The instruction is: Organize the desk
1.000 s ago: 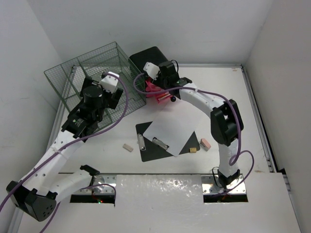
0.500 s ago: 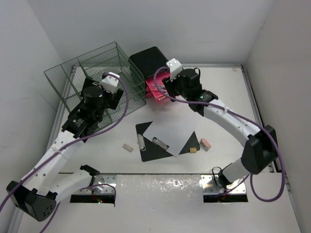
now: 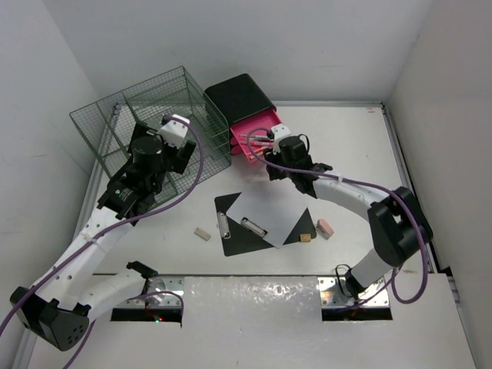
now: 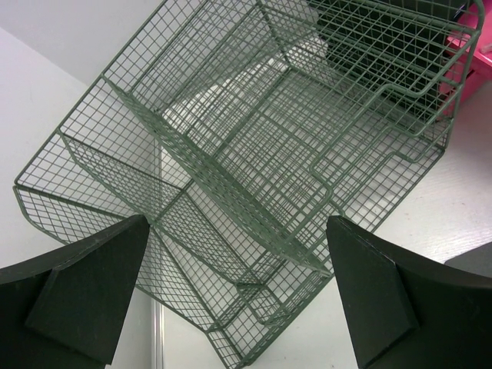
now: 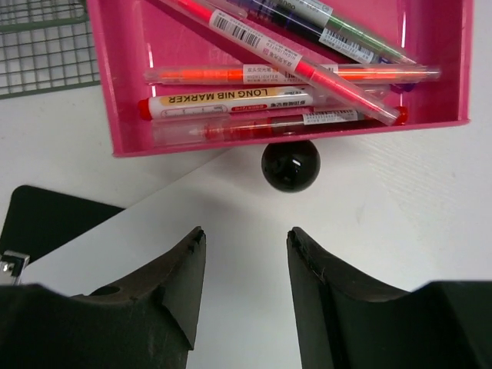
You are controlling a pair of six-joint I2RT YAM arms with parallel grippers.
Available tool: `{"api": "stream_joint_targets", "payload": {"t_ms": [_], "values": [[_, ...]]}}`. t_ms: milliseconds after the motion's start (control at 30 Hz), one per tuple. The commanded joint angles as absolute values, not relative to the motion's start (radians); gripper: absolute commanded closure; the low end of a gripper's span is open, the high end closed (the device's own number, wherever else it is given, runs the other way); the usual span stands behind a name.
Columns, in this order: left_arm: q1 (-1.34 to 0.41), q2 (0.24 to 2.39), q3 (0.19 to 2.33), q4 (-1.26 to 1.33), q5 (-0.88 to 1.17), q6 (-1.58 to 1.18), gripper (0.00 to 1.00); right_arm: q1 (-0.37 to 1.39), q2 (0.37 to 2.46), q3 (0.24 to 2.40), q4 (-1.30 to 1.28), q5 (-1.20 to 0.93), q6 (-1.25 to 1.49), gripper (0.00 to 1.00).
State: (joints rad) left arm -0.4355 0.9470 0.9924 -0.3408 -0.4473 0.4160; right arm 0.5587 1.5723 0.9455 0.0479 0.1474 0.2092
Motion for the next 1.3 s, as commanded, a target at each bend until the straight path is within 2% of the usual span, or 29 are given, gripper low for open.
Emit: {"api": "stream_joint_targets", "payload": {"t_ms": [0, 233, 467, 933, 1267], "values": [[-0.42, 0.923, 0.994, -0.307, -0.439, 0.423, 0.0, 0.542, 1.634, 1.012, 0.127, 0.155, 0.241, 0.54], [-0.42, 0.913, 0.994, -0.308, -0.439, 0.426, 0.0, 0.514, 1.724, 1.045, 0.218, 0.158, 0.241, 0.59], [-0.42, 0.919, 0.994, -0.307, -0.443, 0.431, 0.0, 0.503, 1.715, 1.043, 0.325, 0.179, 0.224, 0.64], [-0.42, 0.923, 0.994, -0.307, -0.466, 0.44, 0.0, 0.499, 1.743, 1.123, 0.445, 0.146, 0.229, 0.65], [-0.42, 0.922, 0.992, -0.307, -0.469, 0.44, 0.0, 0.491, 1.968, 1.379, 0.365, 0.069, 0.262, 0.63]]}}
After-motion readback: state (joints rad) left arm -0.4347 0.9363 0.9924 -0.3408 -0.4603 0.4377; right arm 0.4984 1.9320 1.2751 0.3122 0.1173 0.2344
